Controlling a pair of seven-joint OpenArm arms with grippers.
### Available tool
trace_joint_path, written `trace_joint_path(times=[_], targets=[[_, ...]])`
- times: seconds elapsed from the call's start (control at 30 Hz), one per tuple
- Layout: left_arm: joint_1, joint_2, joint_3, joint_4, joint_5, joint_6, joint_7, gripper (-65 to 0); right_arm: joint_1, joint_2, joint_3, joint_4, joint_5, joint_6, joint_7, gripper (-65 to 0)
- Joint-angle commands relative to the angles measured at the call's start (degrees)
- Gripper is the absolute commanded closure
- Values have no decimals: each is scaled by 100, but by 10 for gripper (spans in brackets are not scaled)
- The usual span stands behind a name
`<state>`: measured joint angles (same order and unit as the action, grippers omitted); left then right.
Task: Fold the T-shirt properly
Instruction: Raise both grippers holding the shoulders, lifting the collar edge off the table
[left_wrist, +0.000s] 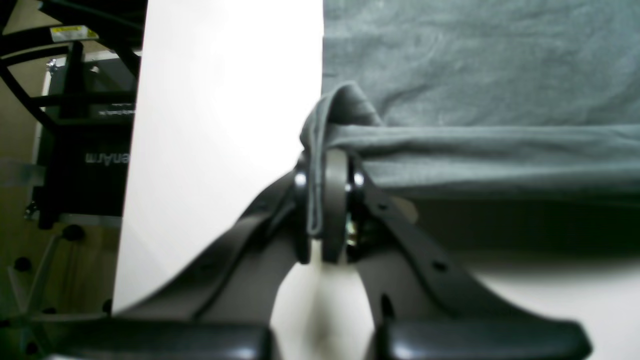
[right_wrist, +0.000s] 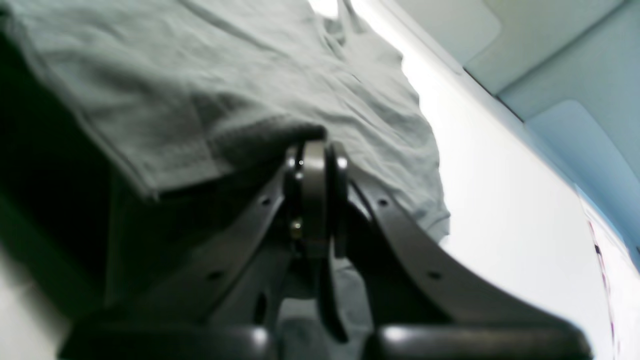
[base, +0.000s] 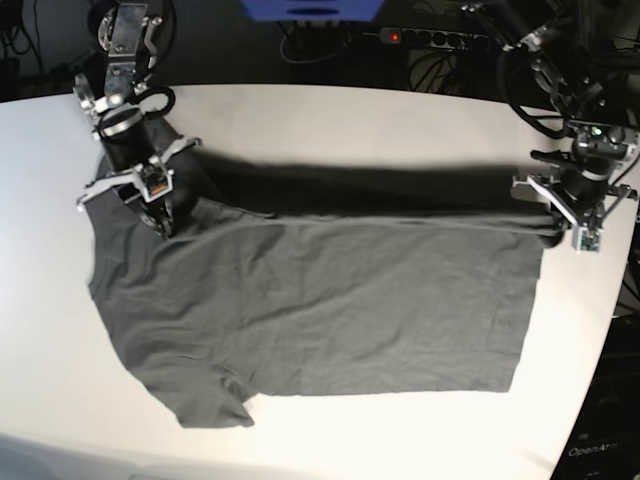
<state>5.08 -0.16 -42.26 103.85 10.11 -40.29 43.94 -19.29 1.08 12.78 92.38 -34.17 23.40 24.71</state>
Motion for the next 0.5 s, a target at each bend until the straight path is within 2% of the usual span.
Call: trace_joint_path(times=[0.0, 0.47], targets=[[-55, -67, -7, 89, -57, 29, -144, -27, 61, 37, 28, 94, 63, -58, 83, -4], [-284, -76, 2, 98, -57, 29, -144, -27, 492, 116, 19, 85, -16, -58, -401, -4]])
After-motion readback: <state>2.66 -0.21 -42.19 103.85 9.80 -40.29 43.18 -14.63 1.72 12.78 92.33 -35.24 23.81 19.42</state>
